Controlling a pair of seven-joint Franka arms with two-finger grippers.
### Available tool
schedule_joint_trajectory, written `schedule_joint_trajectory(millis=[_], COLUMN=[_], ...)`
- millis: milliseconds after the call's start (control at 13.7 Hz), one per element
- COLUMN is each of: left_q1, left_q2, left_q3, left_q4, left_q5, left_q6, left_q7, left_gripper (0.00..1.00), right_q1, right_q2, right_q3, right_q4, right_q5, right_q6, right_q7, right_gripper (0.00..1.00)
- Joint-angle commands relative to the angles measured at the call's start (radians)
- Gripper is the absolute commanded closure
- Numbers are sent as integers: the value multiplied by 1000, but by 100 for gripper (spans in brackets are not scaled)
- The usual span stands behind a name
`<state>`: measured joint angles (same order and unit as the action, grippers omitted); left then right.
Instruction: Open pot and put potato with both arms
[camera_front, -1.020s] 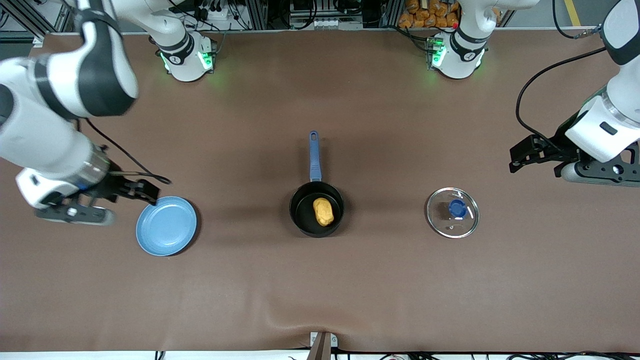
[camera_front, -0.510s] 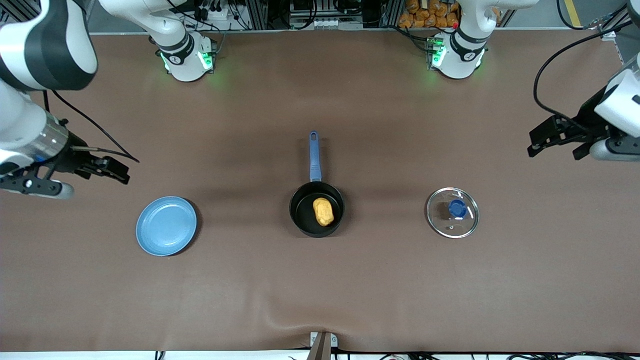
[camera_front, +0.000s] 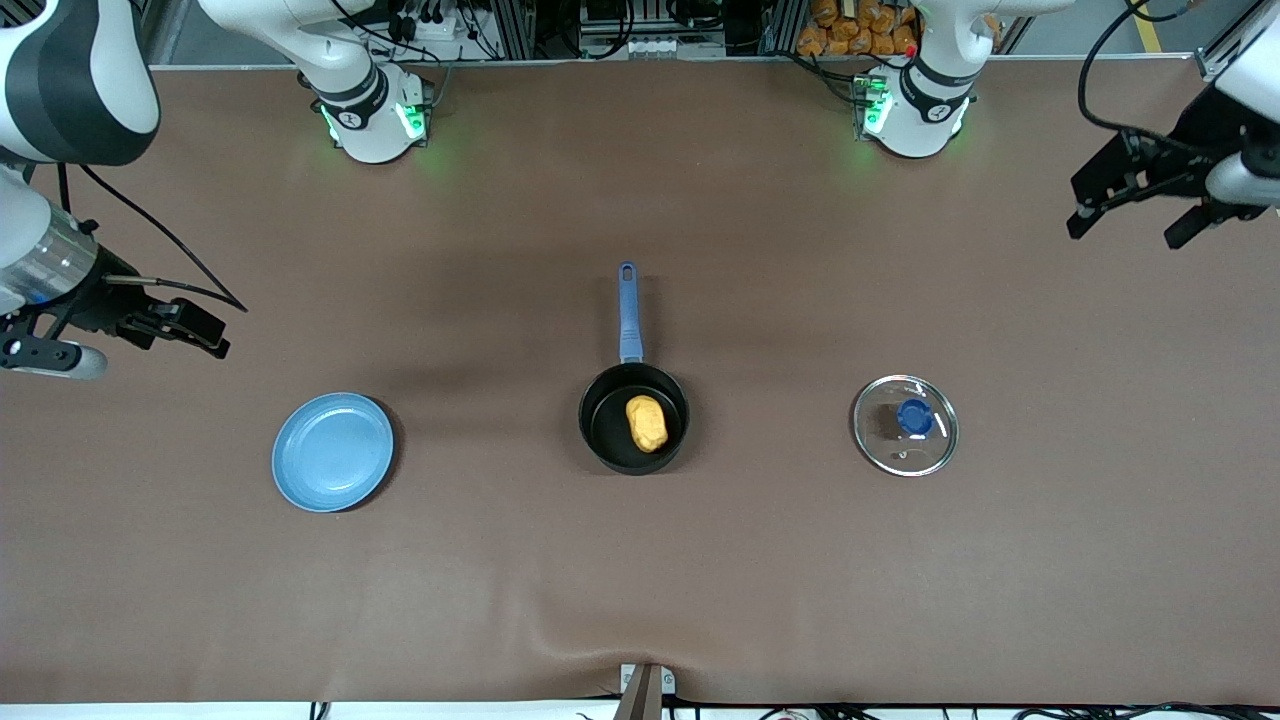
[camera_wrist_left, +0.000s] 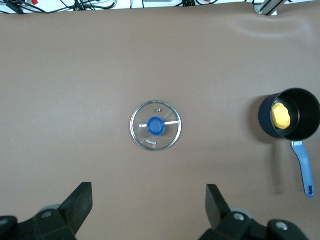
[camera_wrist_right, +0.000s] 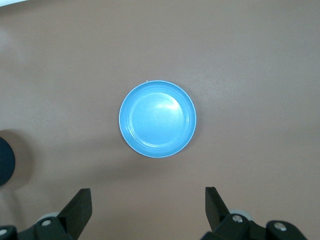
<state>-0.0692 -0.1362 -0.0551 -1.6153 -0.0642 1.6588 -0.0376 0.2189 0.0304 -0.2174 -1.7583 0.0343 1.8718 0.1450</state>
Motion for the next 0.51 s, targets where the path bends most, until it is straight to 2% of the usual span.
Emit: schedule_joint_trajectory(millis=[0,437], left_q1=[14,14], left_q2=[-8,-2], left_q3=[-23,-23], left_q4=[-23,-18], left_q5=[-2,12], left_q6=[-11,-5], left_q7=[21,21], left_gripper=[0,0], right_q1=[-35,-35], right_q2=[-47,-84], right_q3=[19,19], right_q4=[-46,-36], right_q5=[-2,-8], right_q6=[12,-22], right_q7=[-15,-122], right_gripper=[0,0])
